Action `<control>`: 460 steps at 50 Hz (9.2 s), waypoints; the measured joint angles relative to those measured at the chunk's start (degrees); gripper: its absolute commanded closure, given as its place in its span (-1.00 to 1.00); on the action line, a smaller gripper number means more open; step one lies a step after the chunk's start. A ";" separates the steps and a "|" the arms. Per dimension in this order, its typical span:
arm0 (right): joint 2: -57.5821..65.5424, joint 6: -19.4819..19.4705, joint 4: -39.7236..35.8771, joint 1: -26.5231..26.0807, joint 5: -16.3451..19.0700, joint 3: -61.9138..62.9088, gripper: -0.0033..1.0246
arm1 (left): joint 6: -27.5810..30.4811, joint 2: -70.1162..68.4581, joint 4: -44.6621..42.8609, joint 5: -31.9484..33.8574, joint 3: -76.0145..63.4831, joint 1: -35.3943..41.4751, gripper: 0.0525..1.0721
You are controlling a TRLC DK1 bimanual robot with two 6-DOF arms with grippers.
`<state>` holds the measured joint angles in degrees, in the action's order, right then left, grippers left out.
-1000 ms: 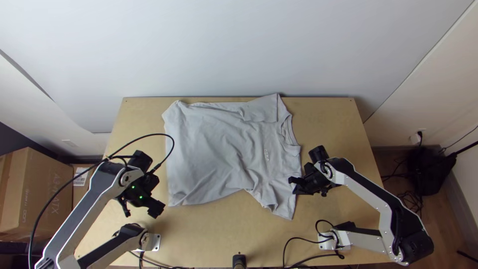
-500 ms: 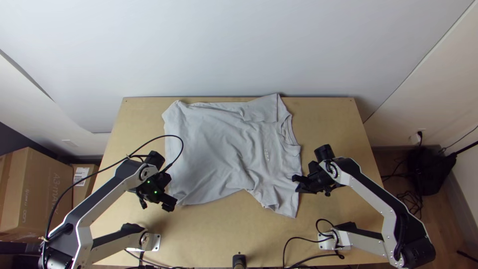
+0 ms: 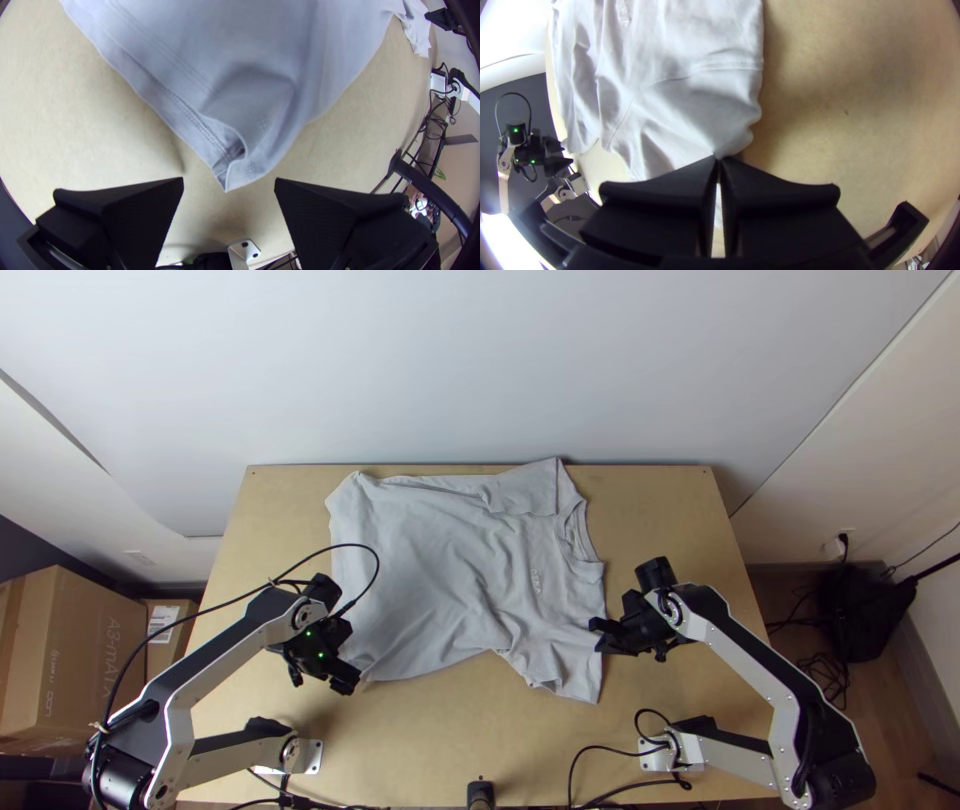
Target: Fold the t-shirt
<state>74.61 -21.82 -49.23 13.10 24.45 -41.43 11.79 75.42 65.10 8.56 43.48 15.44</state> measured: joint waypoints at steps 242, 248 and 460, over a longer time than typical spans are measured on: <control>35.76 4.39 44.59 -5.75 -10.45 -42.21 0.95 | -17.42 36.79 -47.56 1.38 43.32 -23.30 0.95; 41.27 4.17 41.00 -6.56 -10.27 -49.24 0.95 | -17.44 41.40 -44.78 1.51 49.72 -22.69 0.95; -3.76 -13.57 -9.38 26.95 -4.90 4.00 0.06 | -17.05 -13.25 -26.36 0.00 16.92 -20.96 -0.90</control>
<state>70.85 -35.40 -58.61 40.05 19.55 -37.43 -5.26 62.17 38.74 8.56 60.40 -5.52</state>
